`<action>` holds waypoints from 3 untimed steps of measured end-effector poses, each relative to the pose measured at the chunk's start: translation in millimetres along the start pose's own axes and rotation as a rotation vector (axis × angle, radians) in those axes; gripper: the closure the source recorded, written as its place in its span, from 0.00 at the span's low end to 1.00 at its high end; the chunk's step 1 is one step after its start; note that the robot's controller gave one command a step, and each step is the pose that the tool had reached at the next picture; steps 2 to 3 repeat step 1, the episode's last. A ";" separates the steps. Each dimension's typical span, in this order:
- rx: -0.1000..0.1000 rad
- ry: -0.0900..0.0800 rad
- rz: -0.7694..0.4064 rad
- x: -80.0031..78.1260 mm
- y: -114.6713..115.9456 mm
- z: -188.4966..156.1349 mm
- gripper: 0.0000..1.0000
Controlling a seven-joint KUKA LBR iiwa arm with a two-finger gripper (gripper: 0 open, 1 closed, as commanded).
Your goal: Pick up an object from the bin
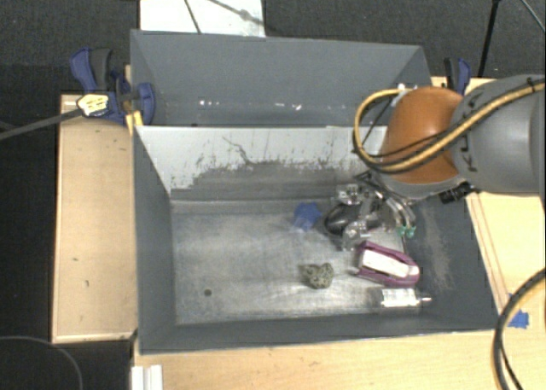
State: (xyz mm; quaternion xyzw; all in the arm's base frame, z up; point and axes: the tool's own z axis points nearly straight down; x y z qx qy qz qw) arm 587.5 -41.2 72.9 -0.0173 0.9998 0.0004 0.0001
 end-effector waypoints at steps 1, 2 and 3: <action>0.003 -0.009 -0.144 19.0 -14.1 -139.3 1.00; 0.003 -0.009 -0.144 19.0 -14.1 -139.3 1.00; 0.003 -0.009 -0.144 19.0 -14.1 -139.3 1.00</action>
Offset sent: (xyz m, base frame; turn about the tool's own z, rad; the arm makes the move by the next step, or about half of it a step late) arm -0.0203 -0.0141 0.1343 -0.1451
